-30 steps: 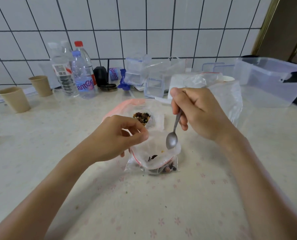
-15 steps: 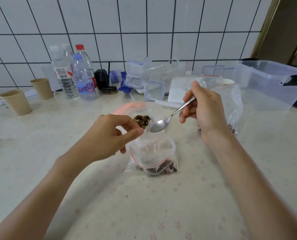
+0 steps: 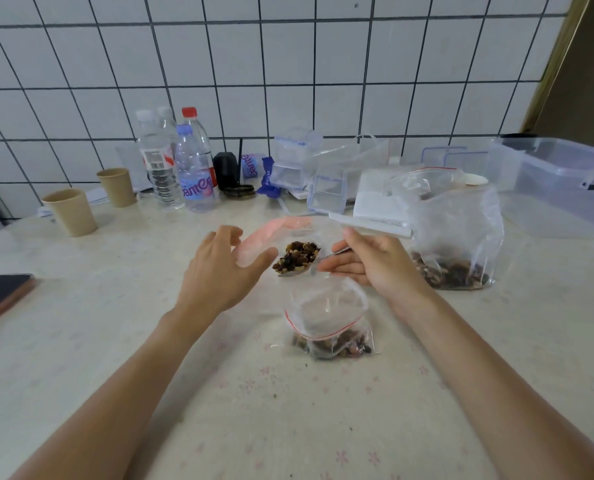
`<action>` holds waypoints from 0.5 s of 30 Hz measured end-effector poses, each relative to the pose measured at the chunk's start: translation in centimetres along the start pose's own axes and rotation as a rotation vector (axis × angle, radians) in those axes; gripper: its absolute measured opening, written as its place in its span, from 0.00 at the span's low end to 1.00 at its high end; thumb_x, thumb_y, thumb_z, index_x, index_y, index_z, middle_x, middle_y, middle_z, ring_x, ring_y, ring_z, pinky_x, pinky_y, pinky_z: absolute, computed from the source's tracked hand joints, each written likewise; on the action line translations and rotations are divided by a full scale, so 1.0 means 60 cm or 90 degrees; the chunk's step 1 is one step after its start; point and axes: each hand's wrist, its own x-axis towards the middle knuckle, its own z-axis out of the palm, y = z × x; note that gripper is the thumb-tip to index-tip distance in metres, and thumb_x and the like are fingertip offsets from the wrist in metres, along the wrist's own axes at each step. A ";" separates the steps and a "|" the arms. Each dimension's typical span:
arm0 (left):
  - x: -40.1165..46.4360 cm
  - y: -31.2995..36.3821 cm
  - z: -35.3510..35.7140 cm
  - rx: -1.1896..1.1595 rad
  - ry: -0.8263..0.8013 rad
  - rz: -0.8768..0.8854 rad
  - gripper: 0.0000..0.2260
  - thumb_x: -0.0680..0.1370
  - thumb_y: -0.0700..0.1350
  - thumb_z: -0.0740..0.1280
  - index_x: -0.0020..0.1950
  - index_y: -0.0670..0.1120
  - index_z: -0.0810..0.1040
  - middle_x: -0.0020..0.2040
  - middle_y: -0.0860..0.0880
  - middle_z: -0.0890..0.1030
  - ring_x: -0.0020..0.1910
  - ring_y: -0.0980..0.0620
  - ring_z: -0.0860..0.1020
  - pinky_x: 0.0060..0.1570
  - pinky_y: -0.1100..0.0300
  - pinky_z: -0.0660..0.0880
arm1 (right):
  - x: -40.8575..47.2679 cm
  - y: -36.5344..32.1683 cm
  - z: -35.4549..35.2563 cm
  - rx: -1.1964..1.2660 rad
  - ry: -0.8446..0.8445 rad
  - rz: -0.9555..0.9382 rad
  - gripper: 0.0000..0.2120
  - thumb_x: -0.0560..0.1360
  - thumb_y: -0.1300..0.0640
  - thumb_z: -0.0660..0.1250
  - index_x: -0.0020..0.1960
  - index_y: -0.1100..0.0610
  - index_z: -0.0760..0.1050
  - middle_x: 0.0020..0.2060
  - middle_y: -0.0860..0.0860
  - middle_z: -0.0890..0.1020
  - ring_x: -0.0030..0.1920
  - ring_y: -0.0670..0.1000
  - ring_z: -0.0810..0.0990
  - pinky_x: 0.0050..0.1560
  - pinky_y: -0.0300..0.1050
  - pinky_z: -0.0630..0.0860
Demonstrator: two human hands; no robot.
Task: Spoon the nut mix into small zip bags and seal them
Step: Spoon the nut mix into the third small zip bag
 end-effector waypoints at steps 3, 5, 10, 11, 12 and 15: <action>0.002 -0.002 0.006 -0.023 -0.071 -0.048 0.25 0.76 0.67 0.69 0.56 0.46 0.79 0.48 0.49 0.83 0.48 0.46 0.81 0.48 0.50 0.79 | -0.001 0.009 0.008 -0.022 0.002 0.002 0.19 0.85 0.48 0.63 0.47 0.61 0.83 0.41 0.58 0.89 0.43 0.53 0.89 0.40 0.37 0.82; 0.003 0.000 0.007 -0.089 -0.088 -0.066 0.17 0.77 0.60 0.72 0.50 0.46 0.80 0.42 0.48 0.84 0.43 0.47 0.82 0.41 0.54 0.77 | -0.001 0.013 0.013 -0.027 0.008 0.012 0.19 0.84 0.48 0.64 0.48 0.62 0.83 0.42 0.58 0.89 0.45 0.55 0.89 0.44 0.40 0.83; 0.003 0.008 0.004 -0.213 -0.095 -0.096 0.05 0.76 0.46 0.75 0.47 0.51 0.80 0.41 0.50 0.84 0.30 0.56 0.83 0.37 0.57 0.81 | -0.003 0.012 0.014 0.054 0.061 0.034 0.21 0.85 0.47 0.63 0.52 0.66 0.80 0.42 0.61 0.88 0.46 0.56 0.89 0.40 0.38 0.82; 0.003 0.008 0.004 -0.229 -0.096 -0.099 0.05 0.76 0.45 0.75 0.47 0.50 0.80 0.41 0.49 0.83 0.30 0.56 0.83 0.38 0.55 0.83 | -0.004 0.012 0.015 0.062 0.069 0.034 0.22 0.85 0.47 0.63 0.52 0.67 0.80 0.42 0.61 0.88 0.45 0.56 0.89 0.39 0.38 0.82; 0.002 0.008 0.004 -0.240 -0.097 -0.100 0.04 0.76 0.44 0.75 0.47 0.50 0.80 0.41 0.49 0.83 0.29 0.54 0.84 0.40 0.53 0.84 | -0.004 0.012 0.017 0.072 0.074 0.032 0.22 0.85 0.47 0.63 0.53 0.68 0.80 0.42 0.61 0.88 0.45 0.57 0.89 0.39 0.38 0.82; 0.000 0.008 0.004 -0.249 -0.099 -0.087 0.05 0.75 0.41 0.75 0.46 0.49 0.80 0.39 0.48 0.83 0.28 0.52 0.82 0.42 0.48 0.85 | -0.003 0.011 0.023 0.134 0.091 0.019 0.23 0.84 0.47 0.64 0.52 0.69 0.79 0.42 0.64 0.87 0.45 0.59 0.89 0.40 0.42 0.84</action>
